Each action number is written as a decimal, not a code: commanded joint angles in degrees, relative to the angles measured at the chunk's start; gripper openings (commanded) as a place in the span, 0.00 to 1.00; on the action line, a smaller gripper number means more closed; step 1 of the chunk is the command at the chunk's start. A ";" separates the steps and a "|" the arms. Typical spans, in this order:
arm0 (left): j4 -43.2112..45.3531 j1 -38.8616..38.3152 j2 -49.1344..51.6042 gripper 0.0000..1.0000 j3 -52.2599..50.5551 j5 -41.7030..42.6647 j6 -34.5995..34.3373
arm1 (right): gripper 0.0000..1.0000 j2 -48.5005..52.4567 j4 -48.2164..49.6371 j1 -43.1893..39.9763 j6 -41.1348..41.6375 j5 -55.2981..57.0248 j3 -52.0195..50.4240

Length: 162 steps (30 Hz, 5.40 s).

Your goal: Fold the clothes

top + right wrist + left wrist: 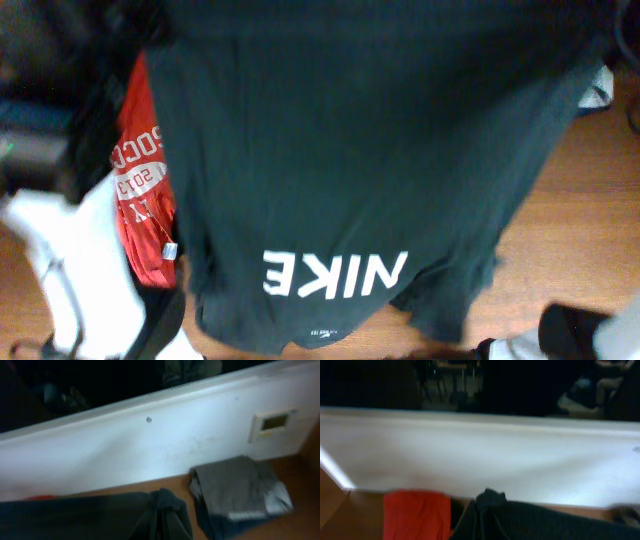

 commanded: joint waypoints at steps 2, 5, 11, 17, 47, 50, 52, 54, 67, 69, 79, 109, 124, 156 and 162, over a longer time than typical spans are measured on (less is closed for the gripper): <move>13.90 3.23 9.09 0.00 0.02 -0.85 2.34 | 0.04 8.79 10.08 3.23 -1.03 -0.44 0.07; 23.02 4.66 12.48 0.00 0.02 1.49 2.36 | 0.04 11.06 19.37 5.07 -0.98 -0.26 0.07; 33.66 5.31 12.15 0.00 1.18 3.74 3.85 | 0.04 10.73 26.93 5.18 -0.85 -0.02 2.89; 26.58 5.31 10.69 0.00 2.27 4.55 4.85 | 0.04 10.69 24.48 5.20 -1.09 0.07 4.70; -27.08 5.33 5.84 0.00 -21.11 9.03 3.13 | 0.04 2.86 -23.74 5.55 -4.92 10.03 -21.88; -27.08 5.31 1.73 0.01 -33.53 9.05 1.99 | 0.04 -2.56 -23.50 5.57 -4.72 10.08 -32.92; -27.08 5.31 -0.11 0.01 -39.80 9.09 0.68 | 0.04 -4.96 -23.08 5.57 -4.37 10.05 -38.18; -27.08 5.29 -0.85 0.00 -43.45 9.62 0.50 | 0.04 -6.67 -23.12 5.57 -3.52 10.08 -41.83; -27.10 5.27 -7.04 0.00 -64.92 16.72 -1.16 | 0.04 -20.92 -23.19 5.55 4.85 10.51 -70.18; -26.82 5.16 -8.98 0.01 -67.73 17.66 -3.02 | 0.04 -22.49 -22.86 5.55 6.56 10.54 -74.23; -17.86 2.25 -12.04 0.00 -86.44 22.58 -6.95 | 0.04 -25.51 -22.67 5.55 11.08 10.29 -79.76; -10.36 2.14 -12.04 0.54 -94.03 22.75 -8.24 | 0.33 -28.02 -22.60 5.57 18.32 8.35 -87.89; 22.47 2.03 -12.04 0.77 -93.96 23.04 -1.53 | 0.70 -28.02 2.86 5.62 13.31 4.66 -87.82; 34.42 -0.11 -12.02 0.79 -79.49 29.31 12.68 | 0.59 23.41 50.23 7.89 7.80 7.50 -55.41; 33.88 -0.83 -11.91 0.79 -79.67 28.26 12.68 | 0.59 28.26 56.61 8.26 15.19 13.94 -55.41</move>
